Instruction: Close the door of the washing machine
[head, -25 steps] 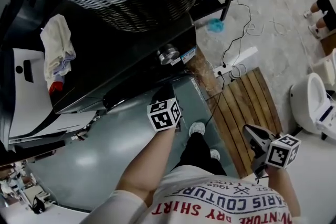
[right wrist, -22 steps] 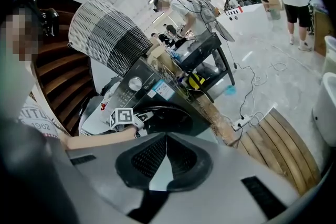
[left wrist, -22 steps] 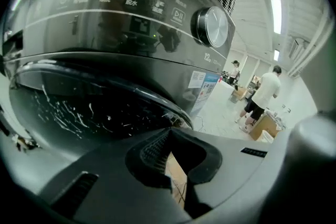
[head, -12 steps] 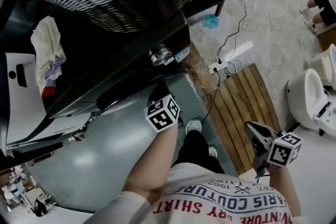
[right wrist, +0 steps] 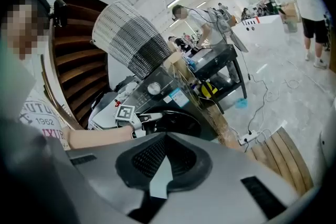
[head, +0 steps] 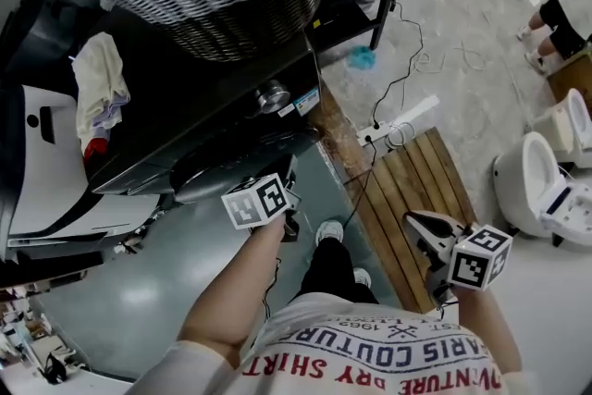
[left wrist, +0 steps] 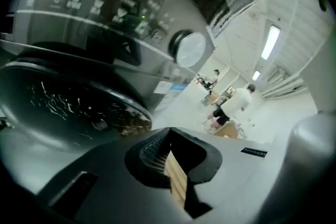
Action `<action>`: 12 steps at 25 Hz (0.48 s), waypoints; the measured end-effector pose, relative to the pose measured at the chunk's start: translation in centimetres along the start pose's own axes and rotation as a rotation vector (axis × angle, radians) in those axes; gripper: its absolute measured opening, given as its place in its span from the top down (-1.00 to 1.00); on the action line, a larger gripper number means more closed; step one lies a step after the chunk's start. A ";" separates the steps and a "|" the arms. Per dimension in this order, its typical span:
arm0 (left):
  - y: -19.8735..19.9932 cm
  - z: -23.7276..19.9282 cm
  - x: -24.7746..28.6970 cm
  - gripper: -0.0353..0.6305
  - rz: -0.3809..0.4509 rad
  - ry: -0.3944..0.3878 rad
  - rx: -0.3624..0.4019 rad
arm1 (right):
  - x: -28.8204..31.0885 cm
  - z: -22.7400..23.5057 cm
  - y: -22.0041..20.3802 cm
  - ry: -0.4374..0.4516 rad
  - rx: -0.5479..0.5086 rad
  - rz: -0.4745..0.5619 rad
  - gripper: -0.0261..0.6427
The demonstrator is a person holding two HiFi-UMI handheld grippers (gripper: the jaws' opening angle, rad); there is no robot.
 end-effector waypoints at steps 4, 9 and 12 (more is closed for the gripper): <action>-1.7 6.5 -5.6 0.82 -0.048 -0.196 0.093 | -1.7 -2.8 1.6 0.098 -0.109 0.033 0.86; -4.5 12.9 -14.1 0.82 -0.063 -0.298 0.283 | -4.3 -7.5 2.8 0.212 -0.287 0.050 0.86; -6.2 15.9 -19.0 0.82 -0.045 -0.385 0.270 | -6.7 -10.3 3.2 0.253 -0.375 0.080 0.86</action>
Point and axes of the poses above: the fingertips, and each gripper's own axes: x forward along the fingers, z to its right, y out of its top, the point moved 8 cm from there along -x, backward along the fingers, and after that the axes turned 11 degrees about -x, right-handed, at the moved point
